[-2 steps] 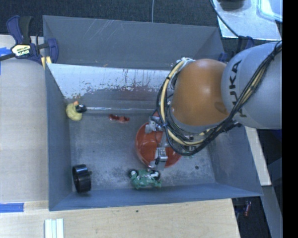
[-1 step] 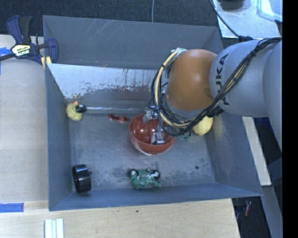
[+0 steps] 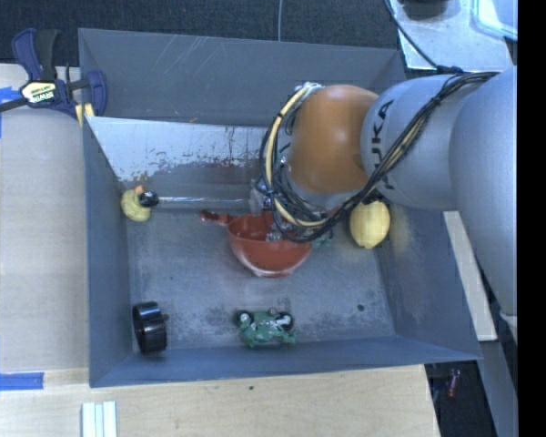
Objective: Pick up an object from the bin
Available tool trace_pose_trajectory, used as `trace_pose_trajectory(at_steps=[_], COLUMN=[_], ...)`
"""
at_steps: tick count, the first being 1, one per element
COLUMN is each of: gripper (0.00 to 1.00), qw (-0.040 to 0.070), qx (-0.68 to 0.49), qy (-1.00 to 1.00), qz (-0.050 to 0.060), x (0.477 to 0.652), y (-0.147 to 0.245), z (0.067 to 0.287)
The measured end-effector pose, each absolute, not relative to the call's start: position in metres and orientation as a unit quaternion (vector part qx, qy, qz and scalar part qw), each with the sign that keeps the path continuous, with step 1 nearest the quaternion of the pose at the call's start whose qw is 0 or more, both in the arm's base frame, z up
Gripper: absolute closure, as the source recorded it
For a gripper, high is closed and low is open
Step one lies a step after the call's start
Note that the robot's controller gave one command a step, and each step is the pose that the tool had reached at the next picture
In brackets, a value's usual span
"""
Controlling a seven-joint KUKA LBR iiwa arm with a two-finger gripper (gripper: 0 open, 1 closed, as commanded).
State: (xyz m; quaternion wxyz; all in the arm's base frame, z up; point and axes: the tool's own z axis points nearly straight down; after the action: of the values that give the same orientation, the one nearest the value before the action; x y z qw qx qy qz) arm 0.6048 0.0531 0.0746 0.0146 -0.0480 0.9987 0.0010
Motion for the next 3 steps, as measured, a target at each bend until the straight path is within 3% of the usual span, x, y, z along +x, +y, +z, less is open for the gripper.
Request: trace_pose_trajectory(at_steps=[1,2,3], gripper=[0.00,0.00,0.00], qw=[0.009,0.018,0.010], qx=[-0.033,-0.032,-0.035], qy=[0.999,0.999,0.999], qz=[0.001,0.001,0.002], x=[0.580,0.593,0.589], y=[0.034,0.047,0.051], z=[0.127,0.137,0.117])
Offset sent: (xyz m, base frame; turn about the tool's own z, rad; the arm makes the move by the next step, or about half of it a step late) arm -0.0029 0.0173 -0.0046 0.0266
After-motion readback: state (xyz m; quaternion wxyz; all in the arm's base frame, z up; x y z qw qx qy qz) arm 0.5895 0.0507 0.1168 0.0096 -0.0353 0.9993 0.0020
